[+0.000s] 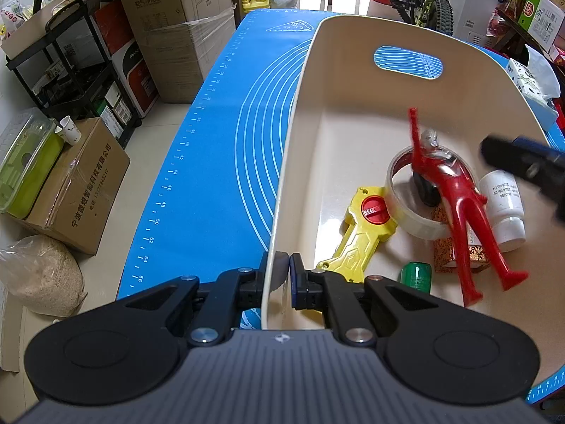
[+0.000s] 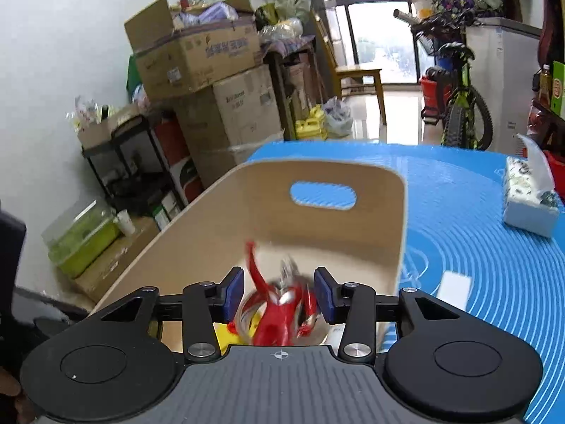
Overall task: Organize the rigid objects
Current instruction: 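Place the red figure upright in the bin and open the right tool, then grasp the white charger block with the right tool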
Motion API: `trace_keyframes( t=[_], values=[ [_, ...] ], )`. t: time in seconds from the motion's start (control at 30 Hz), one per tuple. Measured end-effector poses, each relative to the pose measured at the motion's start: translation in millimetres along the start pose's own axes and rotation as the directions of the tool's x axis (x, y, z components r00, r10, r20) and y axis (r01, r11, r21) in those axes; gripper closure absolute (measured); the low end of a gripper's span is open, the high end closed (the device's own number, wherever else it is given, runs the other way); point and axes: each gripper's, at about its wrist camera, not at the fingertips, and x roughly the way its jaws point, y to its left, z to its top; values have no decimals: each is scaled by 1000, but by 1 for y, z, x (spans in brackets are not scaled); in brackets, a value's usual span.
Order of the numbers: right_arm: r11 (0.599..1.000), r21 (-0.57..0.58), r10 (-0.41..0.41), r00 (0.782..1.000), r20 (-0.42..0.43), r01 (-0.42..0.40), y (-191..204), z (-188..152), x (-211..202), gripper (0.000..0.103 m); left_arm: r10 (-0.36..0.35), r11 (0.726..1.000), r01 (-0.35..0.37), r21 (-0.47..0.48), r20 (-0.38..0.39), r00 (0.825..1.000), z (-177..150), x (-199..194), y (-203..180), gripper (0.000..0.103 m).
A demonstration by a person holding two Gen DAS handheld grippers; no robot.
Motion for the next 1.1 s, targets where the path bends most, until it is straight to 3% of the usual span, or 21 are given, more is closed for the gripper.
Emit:
trace_keyframes(
  t=[0.33, 0.47, 0.63, 0.83, 0.87, 0.9, 0.97, 1.1],
  values=[
    [978, 128, -179, 980, 81, 168, -69, 13, -11, 54, 0, 1000, 0, 0, 0, 1000, 0, 0, 0, 92],
    [955, 190, -242, 969, 56, 228, -104, 3, 2, 54, 2, 1000, -2, 1, 0, 1000, 0, 0, 0, 92],
    [945, 189, -272, 962, -5, 268, -134, -20, 25, 54, 6, 1000, -6, 2, 1, 1000, 1, -2, 0, 92],
    [944, 173, -276, 960, -43, 279, -144, -34, 49, 54, 8, 1000, -8, 6, 1, 1000, 1, -1, 1, 92],
    [946, 164, -275, 960, -43, 278, -144, -35, 52, 52, 8, 1000, -8, 6, 1, 1000, 1, -1, 1, 92],
    [948, 159, -272, 961, -46, 276, -144, -37, 56, 39, 8, 1000, -8, 6, 1, 1000, 1, -1, 1, 92],
    [950, 155, -266, 963, -43, 270, -141, -38, 59, 28, 8, 1000, -8, 6, 1, 1000, 1, -1, 1, 92],
    [952, 118, -279, 959, -54, 284, -132, -39, 69, 28, 11, 1000, -11, 8, 1, 1000, 0, -1, 1, 91]
  ],
)
